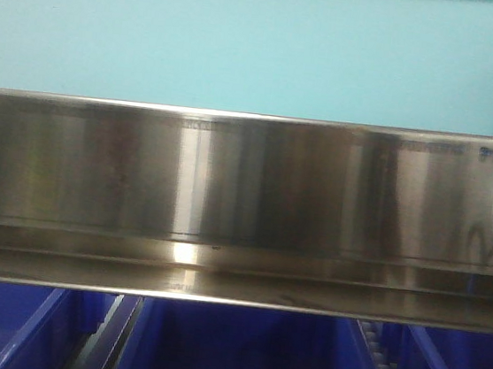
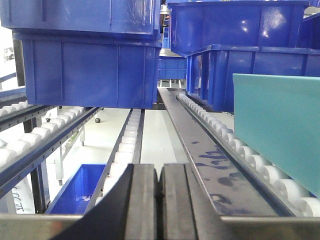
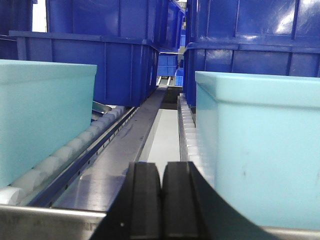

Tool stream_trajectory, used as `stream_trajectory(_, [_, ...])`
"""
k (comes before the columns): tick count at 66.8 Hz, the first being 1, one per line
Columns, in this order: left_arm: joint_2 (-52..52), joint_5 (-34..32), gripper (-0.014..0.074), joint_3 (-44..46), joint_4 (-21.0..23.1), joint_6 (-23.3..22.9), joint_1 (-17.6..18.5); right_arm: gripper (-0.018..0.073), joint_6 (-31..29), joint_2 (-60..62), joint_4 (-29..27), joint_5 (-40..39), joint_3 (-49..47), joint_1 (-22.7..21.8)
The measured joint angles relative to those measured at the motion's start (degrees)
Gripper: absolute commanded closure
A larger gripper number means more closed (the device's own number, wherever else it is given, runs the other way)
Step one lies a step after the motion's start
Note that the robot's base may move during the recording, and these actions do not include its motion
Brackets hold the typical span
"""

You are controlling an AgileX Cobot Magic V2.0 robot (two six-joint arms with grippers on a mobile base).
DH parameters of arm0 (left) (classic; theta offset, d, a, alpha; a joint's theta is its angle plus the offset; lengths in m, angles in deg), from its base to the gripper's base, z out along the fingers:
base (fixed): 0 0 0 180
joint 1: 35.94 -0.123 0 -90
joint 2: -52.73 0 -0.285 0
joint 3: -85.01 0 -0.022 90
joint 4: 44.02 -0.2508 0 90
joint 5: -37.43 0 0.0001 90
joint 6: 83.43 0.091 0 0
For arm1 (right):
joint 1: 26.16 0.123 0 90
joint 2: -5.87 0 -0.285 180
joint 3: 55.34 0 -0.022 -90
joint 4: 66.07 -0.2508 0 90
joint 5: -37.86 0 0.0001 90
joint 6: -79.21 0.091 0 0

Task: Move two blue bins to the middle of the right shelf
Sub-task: 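Close both grippers on the walls of the two light teal bins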

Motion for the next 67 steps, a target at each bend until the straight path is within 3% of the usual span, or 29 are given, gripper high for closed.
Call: stream_trajectory(67, [0.0, 0.47, 0.0708, 0.18, 0.0, 0.0, 0.0, 0.0726, 0.0, 0.0, 0.0, -1.2, -0.33, 0.03])
